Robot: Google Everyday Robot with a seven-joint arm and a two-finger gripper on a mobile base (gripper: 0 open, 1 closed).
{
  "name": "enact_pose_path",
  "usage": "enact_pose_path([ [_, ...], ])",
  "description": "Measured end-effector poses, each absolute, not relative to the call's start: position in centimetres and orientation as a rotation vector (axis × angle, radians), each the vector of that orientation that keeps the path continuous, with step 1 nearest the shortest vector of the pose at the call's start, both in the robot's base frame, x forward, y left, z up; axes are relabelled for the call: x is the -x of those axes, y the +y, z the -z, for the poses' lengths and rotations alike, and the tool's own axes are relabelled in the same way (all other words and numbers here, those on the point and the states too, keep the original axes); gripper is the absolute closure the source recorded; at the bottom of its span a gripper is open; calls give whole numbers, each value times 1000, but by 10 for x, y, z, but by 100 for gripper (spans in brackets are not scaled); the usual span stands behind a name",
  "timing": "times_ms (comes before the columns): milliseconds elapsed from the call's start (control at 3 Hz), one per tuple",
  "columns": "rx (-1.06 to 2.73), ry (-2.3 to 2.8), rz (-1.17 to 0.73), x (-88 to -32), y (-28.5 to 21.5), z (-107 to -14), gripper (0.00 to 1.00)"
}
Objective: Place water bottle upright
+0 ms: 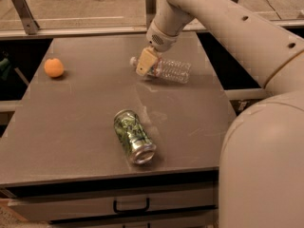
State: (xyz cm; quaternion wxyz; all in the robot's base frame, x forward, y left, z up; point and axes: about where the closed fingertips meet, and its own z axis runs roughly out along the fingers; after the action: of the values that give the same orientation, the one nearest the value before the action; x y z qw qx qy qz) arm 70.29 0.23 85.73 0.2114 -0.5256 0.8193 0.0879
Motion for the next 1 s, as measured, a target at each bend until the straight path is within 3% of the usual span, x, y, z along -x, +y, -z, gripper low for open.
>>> enact_pose_path([
  [667, 1461, 2204, -220, -702, 0, -877, 88],
  [1000, 1424, 2071, -256, -704, -14, -917, 100],
])
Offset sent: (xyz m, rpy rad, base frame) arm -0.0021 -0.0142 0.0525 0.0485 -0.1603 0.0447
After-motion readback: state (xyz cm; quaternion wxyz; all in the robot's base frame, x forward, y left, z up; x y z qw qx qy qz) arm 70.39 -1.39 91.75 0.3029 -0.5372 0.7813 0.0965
